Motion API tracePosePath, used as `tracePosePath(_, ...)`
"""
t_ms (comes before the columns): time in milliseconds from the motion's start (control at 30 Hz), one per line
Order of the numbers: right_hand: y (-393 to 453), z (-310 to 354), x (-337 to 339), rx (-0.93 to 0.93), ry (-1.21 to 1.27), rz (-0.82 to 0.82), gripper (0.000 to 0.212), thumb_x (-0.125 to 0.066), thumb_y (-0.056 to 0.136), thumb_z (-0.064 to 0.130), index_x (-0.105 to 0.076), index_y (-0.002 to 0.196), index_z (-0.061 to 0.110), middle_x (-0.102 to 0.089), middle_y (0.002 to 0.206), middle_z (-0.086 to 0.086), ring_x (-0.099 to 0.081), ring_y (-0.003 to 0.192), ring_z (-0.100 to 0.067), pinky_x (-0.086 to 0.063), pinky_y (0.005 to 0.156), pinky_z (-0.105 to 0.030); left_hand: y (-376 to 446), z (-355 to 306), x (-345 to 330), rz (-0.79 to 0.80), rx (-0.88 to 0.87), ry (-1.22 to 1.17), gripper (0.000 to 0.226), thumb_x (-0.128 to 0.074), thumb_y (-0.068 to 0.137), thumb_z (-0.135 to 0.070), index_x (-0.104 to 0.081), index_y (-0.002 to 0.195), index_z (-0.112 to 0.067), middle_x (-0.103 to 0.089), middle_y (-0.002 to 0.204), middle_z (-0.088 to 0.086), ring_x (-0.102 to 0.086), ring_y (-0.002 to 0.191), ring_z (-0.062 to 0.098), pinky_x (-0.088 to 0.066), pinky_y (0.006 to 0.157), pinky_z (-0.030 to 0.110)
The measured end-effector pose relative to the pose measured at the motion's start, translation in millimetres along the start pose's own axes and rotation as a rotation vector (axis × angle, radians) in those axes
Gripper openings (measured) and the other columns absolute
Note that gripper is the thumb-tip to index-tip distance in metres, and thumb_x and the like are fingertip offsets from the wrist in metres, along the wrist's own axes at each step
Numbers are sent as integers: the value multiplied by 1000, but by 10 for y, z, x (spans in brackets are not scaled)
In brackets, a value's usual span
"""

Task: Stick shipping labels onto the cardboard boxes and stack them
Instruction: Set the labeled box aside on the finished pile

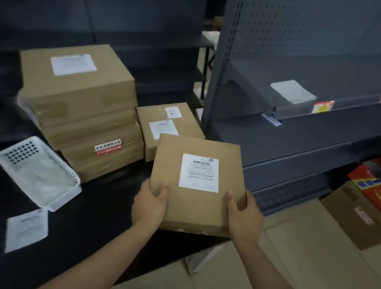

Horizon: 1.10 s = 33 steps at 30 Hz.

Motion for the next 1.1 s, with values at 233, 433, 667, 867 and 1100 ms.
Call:
tracePosePath(233,873,541,-366,159,27,95,60,-51,91,56,-49,138,19,-61,129,-9,-56,116,-29,-47,97,-42,661,-305,-49,-124,24,-69,48,-50,94,-44,-48,133,-16,-60,121,4,-57,109,25,-44,89,33)
tracePosePath(433,1720,1062,-647,223,47,146,66,-51,89,59,-46,141,18,-59,131,-6,-56,116,-26,-48,95,-40,1460,-772,-160,-205,0,-52,46,-50,95,-41,-51,129,-11,-62,121,10,-57,111,30,-41,86,31)
tracePosePath(667,2532,1556,-1161,291,50,262,66,-51,90,58,-44,142,18,-60,130,-4,-57,116,-24,-48,95,-38,2289,-1029,-218,-269,32,4,49,-47,96,-43,-48,130,-8,-60,125,13,-55,114,33,-41,88,33)
tracePosePath(867,2992,1739,-1762,289,46,382,64,-52,90,56,-45,141,17,-60,129,-5,-57,115,-25,-48,97,-41,2776,-929,-279,-311,144,47,57,-43,97,-45,-38,140,-7,-54,132,18,-52,120,36,-41,99,38)
tracePosePath(1100,3042,1455,-2068,279,-19,460,56,-54,90,52,-49,133,17,-61,125,-5,-58,111,-25,-49,92,-41,2779,-585,-489,-281,207,182,57,-40,99,-46,-38,138,-4,-54,129,21,-51,118,38,-43,91,39)
Point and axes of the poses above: each hand's wrist, its own y-axis towards the middle knuckle, its own x-axis out of the back of the hand, z = x × y, the point moved 4 cm from there along y, towards the middle knuckle
